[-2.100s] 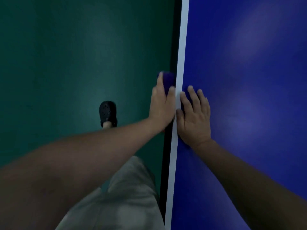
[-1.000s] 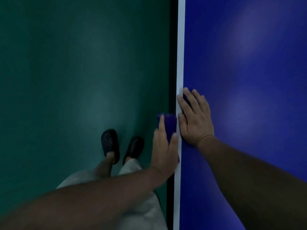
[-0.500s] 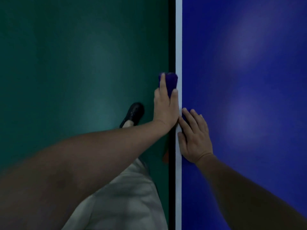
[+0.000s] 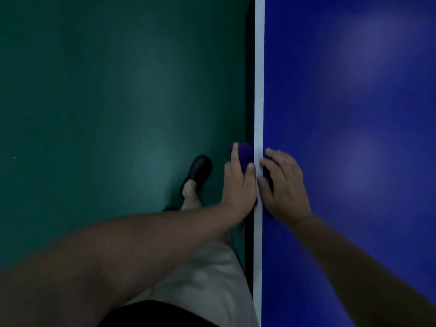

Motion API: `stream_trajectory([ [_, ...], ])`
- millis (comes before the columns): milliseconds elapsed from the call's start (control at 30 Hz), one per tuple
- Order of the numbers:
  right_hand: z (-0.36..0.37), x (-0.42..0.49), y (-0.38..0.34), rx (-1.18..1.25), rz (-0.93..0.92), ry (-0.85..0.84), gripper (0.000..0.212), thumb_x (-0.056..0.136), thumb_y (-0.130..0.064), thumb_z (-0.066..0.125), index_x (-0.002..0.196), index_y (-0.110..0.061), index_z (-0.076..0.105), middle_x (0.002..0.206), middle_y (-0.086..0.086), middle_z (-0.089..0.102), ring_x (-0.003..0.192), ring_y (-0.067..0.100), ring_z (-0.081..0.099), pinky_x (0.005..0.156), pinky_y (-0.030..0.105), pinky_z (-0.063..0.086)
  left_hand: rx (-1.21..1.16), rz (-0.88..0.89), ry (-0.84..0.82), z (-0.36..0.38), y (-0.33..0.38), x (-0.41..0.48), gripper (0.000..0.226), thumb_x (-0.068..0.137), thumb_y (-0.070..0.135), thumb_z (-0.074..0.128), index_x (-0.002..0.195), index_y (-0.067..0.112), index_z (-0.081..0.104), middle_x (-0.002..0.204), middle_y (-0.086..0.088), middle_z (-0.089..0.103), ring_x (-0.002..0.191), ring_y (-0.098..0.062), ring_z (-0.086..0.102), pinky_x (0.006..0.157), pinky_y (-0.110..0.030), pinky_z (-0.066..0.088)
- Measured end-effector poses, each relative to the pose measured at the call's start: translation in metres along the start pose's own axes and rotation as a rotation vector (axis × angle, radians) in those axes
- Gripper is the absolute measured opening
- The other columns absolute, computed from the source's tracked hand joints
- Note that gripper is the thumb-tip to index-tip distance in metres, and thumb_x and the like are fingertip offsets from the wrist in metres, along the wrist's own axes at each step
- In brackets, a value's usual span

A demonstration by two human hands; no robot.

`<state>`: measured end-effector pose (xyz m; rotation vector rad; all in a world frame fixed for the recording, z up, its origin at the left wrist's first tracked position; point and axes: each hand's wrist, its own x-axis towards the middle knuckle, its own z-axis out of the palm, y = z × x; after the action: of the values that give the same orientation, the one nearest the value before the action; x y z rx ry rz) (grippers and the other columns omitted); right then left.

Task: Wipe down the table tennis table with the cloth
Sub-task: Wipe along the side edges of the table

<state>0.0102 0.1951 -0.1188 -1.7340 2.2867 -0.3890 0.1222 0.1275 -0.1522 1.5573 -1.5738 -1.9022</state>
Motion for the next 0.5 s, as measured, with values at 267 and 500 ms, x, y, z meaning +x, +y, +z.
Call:
stream_trajectory([
  [267,0.009,0.134,0.027,-0.129,0.030,-0.002,0.048,0.105,-0.028,0.037,0.150,-0.011,0.043,0.162,0.007,0.033,0.151,0.030,0.024,0.126,0.047,0.011,0.027,0.136,0.057,-0.011,0.037,0.072,0.066,0.101,0.049,0.035,0.159,0.035,0.007,0.138,0.030,0.030,0.119,0.028,0.029,0.096,0.003,0.022],
  [500,0.008,0.133,0.026,-0.145,0.025,0.008,0.049,0.104,-0.028,0.036,0.149,-0.011,0.045,0.162,0.006,0.034,0.151,0.030,0.024,0.125,0.048,0.014,-0.058,-0.037,0.023,0.002,0.010,0.015,0.059,0.096,0.062,0.034,0.148,0.060,0.006,0.128,0.049,0.026,0.119,0.027,0.031,0.096,-0.004,0.026],
])
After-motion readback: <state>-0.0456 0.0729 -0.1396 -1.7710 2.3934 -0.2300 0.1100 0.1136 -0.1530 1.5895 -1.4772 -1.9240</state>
